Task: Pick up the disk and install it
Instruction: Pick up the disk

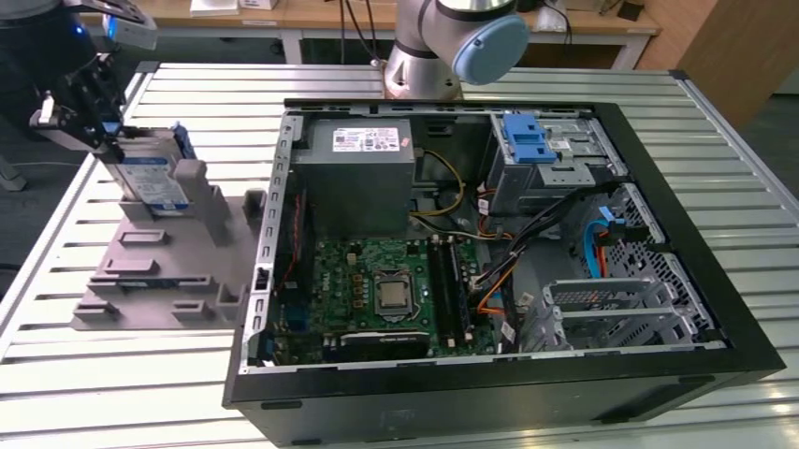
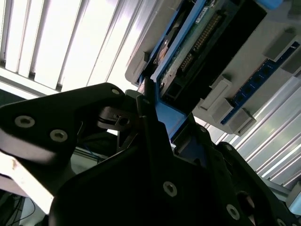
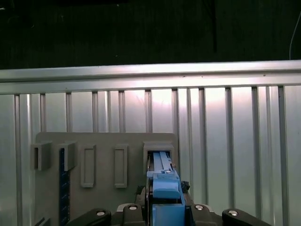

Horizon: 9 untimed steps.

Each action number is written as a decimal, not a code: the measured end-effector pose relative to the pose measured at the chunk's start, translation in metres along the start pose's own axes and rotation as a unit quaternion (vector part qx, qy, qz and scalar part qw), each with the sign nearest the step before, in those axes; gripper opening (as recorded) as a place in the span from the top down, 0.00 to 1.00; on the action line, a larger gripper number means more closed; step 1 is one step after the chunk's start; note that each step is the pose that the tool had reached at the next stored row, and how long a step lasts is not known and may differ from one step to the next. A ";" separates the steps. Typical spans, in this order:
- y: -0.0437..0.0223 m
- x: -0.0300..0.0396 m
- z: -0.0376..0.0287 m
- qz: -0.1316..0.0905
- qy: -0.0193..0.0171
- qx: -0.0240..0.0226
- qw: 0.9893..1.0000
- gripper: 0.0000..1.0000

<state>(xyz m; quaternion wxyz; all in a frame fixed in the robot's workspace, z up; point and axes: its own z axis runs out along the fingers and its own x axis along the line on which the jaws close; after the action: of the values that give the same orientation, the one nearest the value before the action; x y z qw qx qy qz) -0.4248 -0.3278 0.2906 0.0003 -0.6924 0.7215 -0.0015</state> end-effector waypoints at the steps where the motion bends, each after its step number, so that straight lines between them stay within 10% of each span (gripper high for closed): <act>1: 0.0000 0.0000 -0.0001 -0.001 0.000 0.000 1.000 0.63; 9: 0.0000 0.0000 -0.0002 -0.004 0.000 0.000 1.000 0.63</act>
<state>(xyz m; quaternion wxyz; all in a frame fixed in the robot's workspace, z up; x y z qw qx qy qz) -0.4248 -0.3279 0.2908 0.0002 -0.6952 0.7189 -0.0016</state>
